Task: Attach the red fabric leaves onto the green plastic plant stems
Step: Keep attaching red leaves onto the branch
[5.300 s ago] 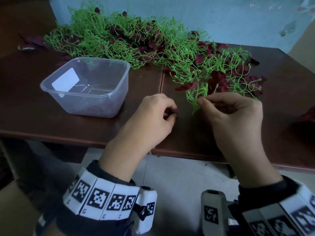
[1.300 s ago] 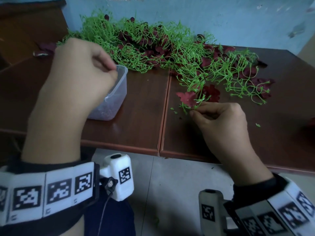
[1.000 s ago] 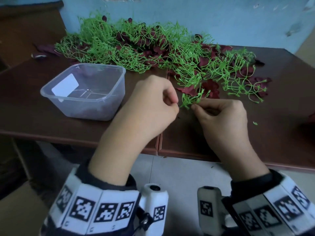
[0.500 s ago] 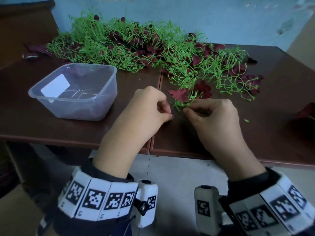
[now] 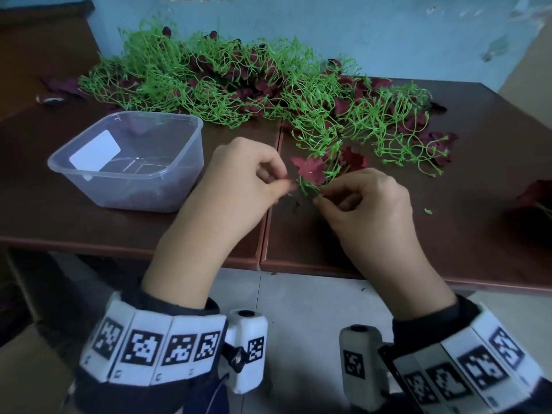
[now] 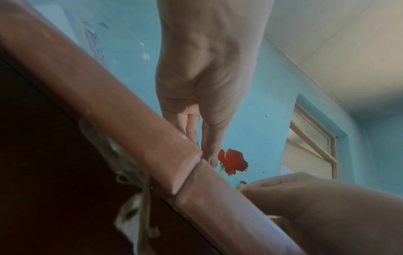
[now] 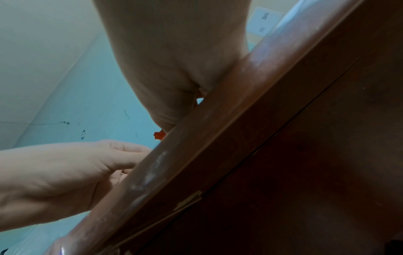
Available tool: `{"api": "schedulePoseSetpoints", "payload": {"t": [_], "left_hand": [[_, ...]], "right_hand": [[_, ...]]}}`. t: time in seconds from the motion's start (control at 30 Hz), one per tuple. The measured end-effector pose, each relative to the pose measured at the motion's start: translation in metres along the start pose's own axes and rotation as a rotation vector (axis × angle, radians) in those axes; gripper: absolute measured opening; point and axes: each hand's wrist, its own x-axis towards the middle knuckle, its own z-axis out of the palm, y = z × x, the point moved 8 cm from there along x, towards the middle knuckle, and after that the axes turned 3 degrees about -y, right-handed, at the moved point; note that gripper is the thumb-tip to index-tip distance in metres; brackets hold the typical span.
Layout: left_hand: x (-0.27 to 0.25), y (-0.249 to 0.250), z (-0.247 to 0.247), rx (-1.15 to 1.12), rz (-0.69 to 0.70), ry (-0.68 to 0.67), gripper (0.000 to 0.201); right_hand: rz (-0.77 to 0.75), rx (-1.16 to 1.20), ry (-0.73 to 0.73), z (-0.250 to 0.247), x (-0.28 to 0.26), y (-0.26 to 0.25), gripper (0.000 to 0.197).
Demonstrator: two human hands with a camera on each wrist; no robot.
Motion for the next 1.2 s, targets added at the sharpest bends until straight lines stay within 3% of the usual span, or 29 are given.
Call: {"api": "schedulePoseSetpoints", "payload": {"t": [0.3,0.47,0.67,0.87,1.1,1.2], "left_hand": [[0.000,-0.007,-0.010,-0.165,0.007,-0.004,0.021],[0.000,-0.003,-0.006,-0.165,0.042,0.035,0.011],[-0.002,0.009,-0.001,-0.121,0.100,0.036,0.018],[0.000,0.011,-0.002,-0.161,0.102,0.080,0.020],[0.003,0.005,0.003,-0.271,0.060,0.063,0.021],[0.004,0.004,0.003,-0.301,0.054,0.051,0.024]], "right_hand": [[0.030,0.048,-0.005,-0.011,-0.005,0.000,0.013],[0.055,0.054,0.016,-0.020,-0.007,0.003,0.014],[0.077,0.025,0.091,-0.036,-0.010,0.011,0.016],[0.228,0.018,0.134,-0.060,-0.007,0.033,0.014],[0.509,0.052,0.072,-0.098,0.010,0.076,0.015],[0.679,0.154,-0.022,-0.102,0.030,0.095,0.002]]}}
